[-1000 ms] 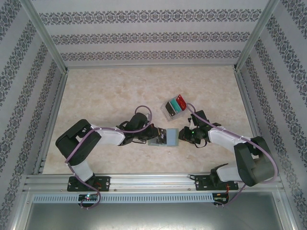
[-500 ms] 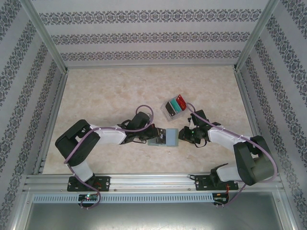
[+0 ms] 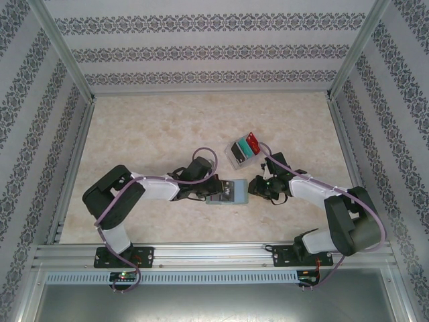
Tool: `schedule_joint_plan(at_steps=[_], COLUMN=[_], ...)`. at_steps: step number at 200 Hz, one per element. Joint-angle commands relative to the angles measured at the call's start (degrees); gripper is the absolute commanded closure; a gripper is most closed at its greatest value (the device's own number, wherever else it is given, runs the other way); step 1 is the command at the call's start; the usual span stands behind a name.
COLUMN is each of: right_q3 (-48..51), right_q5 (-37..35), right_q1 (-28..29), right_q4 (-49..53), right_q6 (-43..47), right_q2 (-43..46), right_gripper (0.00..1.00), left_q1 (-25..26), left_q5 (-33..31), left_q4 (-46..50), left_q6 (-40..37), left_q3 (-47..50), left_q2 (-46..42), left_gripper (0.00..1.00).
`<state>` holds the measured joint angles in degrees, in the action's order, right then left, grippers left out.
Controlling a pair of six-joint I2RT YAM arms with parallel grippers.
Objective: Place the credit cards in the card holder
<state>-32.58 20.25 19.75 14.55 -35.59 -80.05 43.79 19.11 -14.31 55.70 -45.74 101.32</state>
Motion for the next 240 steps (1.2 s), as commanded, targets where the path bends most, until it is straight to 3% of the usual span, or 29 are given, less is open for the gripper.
schedule_joint_plan(at_steps=[1,52,132,163,196,227,240], right_q3=[1.2,0.9,1.5,1.3,0.9,0.3,0.1], right_q5=[-1.7,-1.9,-2.1,-3.5,-5.5,-7.4,-6.7], right_q1=[1.4,2.1,3.5,3.6,3.4,3.2,3.1], right_q4=[-0.3,-0.3,-0.6,0.2,1.6,3.4,3.5], right_q6=[0.0,-0.3,-1.5,-1.2,-0.4,0.2,0.9], right_q2=[-1.9,-2.1,-1.2,-0.3,0.3,0.8,1.1], right_gripper=[0.70,0.70,0.74,0.74,0.73,0.73,0.78], left_q1=[1.7,2.6,5.5,6.0,5.9,5.3,4.9], left_q5=[1.1,1.6,-1.3,-3.8,-8.8,-12.8,-14.1], left_q4=[-0.2,-0.8,-9.1,-5.6,4.7,12.4,15.3], left_q6=[0.7,2.4,13.0,11.9,6.7,3.1,2.1], left_q3=[-0.8,-2.0,-4.1,-3.8,-3.8,-3.7,-3.8], left_q2=[2.5,3.5,8.1,6.0,-1.7,-8.4,-10.0], left_gripper=[1.00,0.99,0.95,0.74,0.47,0.38,0.35])
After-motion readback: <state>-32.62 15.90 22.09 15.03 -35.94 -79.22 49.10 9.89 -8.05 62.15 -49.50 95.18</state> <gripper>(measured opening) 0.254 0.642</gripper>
